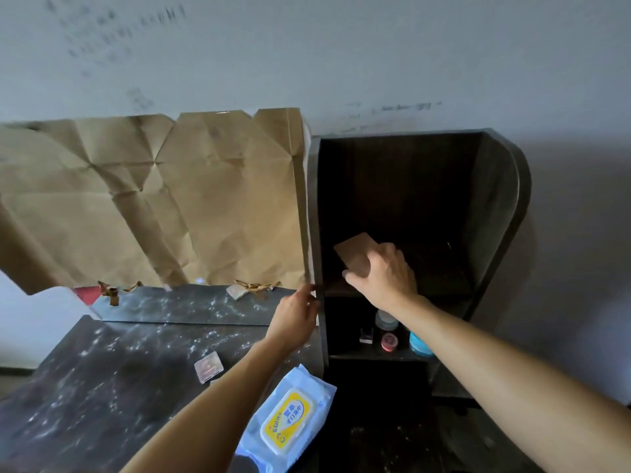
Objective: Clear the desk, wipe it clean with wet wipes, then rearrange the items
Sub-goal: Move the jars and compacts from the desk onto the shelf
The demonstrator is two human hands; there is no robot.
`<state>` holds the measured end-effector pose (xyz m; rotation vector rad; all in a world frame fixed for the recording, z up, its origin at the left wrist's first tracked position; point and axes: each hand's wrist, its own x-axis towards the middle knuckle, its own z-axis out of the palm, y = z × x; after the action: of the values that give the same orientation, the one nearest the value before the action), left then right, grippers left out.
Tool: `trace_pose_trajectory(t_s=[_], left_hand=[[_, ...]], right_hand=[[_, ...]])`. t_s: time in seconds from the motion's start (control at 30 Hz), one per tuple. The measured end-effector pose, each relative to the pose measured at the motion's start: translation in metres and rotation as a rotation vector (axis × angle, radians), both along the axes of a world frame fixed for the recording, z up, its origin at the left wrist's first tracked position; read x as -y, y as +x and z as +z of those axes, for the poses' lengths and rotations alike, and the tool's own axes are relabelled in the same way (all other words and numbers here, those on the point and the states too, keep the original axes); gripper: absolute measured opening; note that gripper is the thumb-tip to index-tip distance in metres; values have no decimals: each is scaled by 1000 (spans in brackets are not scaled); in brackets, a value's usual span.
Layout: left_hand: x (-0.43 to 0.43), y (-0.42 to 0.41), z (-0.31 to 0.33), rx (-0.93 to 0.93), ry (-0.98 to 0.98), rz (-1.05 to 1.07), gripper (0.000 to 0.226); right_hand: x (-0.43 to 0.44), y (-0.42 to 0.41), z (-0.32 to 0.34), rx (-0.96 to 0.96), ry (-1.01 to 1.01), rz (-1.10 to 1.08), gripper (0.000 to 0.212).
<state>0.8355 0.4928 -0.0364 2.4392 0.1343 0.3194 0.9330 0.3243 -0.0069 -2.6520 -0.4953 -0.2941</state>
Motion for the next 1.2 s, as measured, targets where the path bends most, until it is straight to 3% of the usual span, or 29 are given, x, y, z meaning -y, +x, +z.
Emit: trace_pose_trajectory(t_s=[0.1,0.2,0.27,0.33,0.63,0.77,0.9,1.03,1.2], left_hand=[[-10,5,-3,8,1,-26,25],[-17,11,-8,26,-20,-49,20],[-21,14,-11,36,-34,-61,18],[-24,17,-14,49,-28,-83,17],[-34,12,-24,7,-27,-172,26],[-48,-11,-40,-112,7,-145,19],[-79,-53,-66,-215,65,6,18],[-110,-111,-102,-386,150,152,15],[-151,-164,-126,-535,144,264,15]], right_hand=[[-6,-3,4,-97,-3,89,62],[0,-4,13,-331,-15,199,69],[3,-3,15,-345,-66,242,56],[0,-5,15,-284,-105,243,48],[-16,-13,4,-170,-39,127,51],[-12,-37,4,100,4,60,45],[-19,-79,-13,316,210,204,19],[-51,-117,-56,102,203,343,7],[-95,-144,-115,-293,21,393,8]])
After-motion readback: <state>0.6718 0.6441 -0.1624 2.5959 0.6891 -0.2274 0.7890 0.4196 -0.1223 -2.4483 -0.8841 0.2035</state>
